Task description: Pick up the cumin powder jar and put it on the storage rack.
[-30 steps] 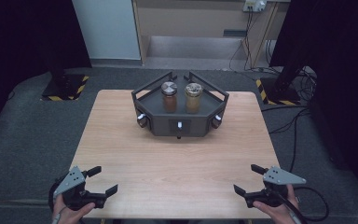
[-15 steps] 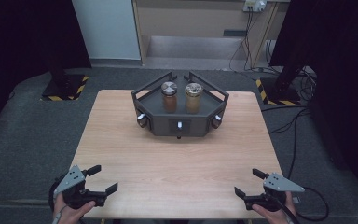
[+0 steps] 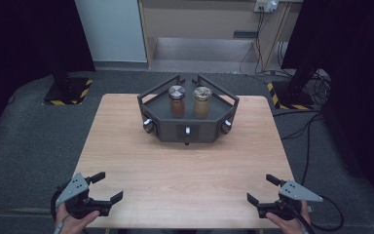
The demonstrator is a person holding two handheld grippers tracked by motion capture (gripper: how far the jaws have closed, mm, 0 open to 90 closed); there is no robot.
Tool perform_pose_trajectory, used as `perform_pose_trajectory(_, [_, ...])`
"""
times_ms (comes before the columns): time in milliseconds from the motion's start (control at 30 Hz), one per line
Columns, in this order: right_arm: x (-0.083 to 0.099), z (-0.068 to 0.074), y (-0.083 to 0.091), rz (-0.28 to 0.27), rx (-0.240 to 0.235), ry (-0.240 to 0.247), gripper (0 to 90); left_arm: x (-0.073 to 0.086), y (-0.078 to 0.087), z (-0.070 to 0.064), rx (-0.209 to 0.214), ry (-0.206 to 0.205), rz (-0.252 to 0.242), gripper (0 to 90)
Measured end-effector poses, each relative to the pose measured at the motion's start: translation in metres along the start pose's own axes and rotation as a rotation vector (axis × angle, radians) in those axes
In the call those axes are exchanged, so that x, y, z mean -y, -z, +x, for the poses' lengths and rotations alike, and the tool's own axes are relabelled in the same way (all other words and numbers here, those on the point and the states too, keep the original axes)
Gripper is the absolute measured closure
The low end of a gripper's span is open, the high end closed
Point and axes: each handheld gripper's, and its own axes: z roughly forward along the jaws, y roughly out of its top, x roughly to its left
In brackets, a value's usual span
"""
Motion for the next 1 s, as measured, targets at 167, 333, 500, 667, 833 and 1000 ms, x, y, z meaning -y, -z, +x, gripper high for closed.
perform_pose_trajectory(167, [-0.0001,0.0005,-0.0002,0.001,0.003,0.005,1.3,0.0014,0.0019,-0.0004,-0.008,0.002,-0.016,1.7])
perform_pose_trajectory(333, [0.0007,0.0004,0.0006,0.001,0.010,-0.003,1.3,0.0020,0.0024,-0.0008,-0.010,0.001,-0.022,1.8])
perform_pose_trajectory(500, [0.0009,0.0009,0.0008,-0.004,0.013,-0.001,1.4,0.0024,0.0034,-0.0006,-0.016,0.002,-0.029,1.9])
perform_pose_trajectory(667, [0.0021,0.0004,0.0019,-0.012,0.023,-0.009,1.3,0.0026,0.0039,-0.0003,-0.019,-0.001,-0.037,1.9])
perform_pose_trajectory(833, [0.0034,-0.0010,0.0024,-0.019,0.023,-0.023,1.3,0.0025,0.0039,-0.0005,-0.018,-0.005,-0.038,1.9])
perform_pose_trajectory(1000, [0.0043,-0.0013,0.0033,-0.025,0.027,-0.026,1.3,0.0026,0.0039,-0.0007,-0.019,-0.006,-0.040,1.9])
